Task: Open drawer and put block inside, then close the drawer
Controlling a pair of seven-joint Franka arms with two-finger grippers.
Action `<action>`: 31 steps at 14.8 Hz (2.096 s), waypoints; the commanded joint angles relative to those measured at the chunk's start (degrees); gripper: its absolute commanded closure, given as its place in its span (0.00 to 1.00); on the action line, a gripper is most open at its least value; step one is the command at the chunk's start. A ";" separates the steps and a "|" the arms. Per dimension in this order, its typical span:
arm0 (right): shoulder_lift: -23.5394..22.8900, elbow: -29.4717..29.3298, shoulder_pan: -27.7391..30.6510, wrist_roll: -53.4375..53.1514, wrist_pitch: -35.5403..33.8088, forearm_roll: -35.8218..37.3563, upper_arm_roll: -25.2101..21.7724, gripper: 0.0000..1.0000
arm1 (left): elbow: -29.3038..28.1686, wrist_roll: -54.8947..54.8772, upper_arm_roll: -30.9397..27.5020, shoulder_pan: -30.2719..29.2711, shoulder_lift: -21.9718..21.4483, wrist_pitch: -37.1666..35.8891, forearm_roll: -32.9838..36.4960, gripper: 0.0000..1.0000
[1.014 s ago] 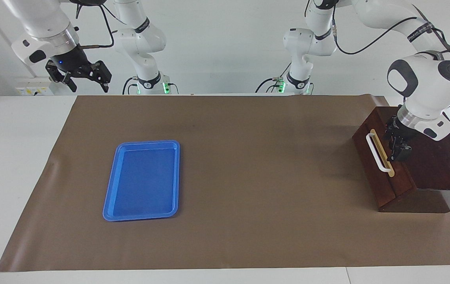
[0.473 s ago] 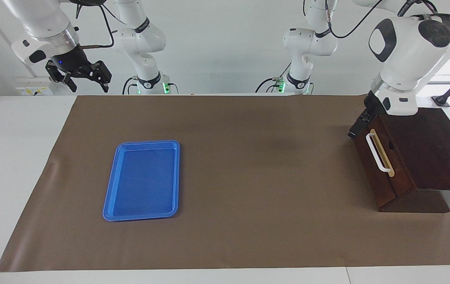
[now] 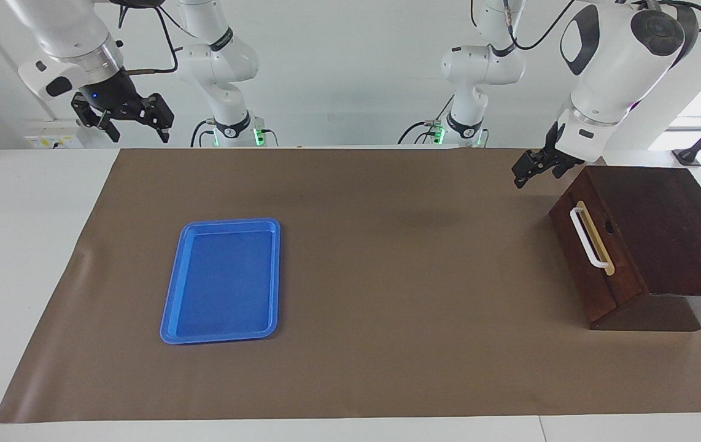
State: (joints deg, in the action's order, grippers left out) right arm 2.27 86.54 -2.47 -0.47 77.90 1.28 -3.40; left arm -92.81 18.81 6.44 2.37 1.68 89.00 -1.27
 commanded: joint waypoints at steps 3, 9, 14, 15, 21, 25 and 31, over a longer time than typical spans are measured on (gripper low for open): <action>1.51 1.96 1.15 -0.41 0.76 0.65 0.85 0.00 | 4.91 -7.46 4.28 -5.62 2.26 -5.14 2.50 0.00; 1.51 1.88 0.54 -0.32 0.67 0.65 0.94 0.00 | 1.94 -11.77 4.55 -4.92 -0.35 -6.47 2.24 0.00; 1.51 1.96 1.41 -0.32 0.76 -0.05 0.59 0.00 | 0.34 -13.97 4.46 -3.08 -1.86 -5.68 2.33 0.00; 1.60 2.31 1.33 -0.32 1.02 -0.05 0.59 0.00 | 0.17 -13.98 4.54 -2.98 -1.86 -5.33 2.33 0.00; 3.80 7.06 1.24 -0.41 5.33 -0.05 0.59 0.00 | 2.45 -16.96 4.28 -3.33 -1.42 -7.18 2.68 0.00; 3.80 7.06 1.24 -0.32 5.16 -0.05 0.68 0.00 | 1.93 -19.07 2.09 -3.42 -1.50 -5.25 2.68 0.00; 3.80 6.97 1.24 -0.32 5.07 -0.05 0.68 0.00 | 1.23 -19.07 2.00 -3.69 -1.59 -2.26 2.59 0.00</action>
State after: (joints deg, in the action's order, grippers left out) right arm 4.62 91.68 -2.08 -0.47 81.89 1.28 -3.41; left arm -90.79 0.57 8.49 -1.21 0.78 84.85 0.60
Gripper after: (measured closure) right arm 0.000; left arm 0.000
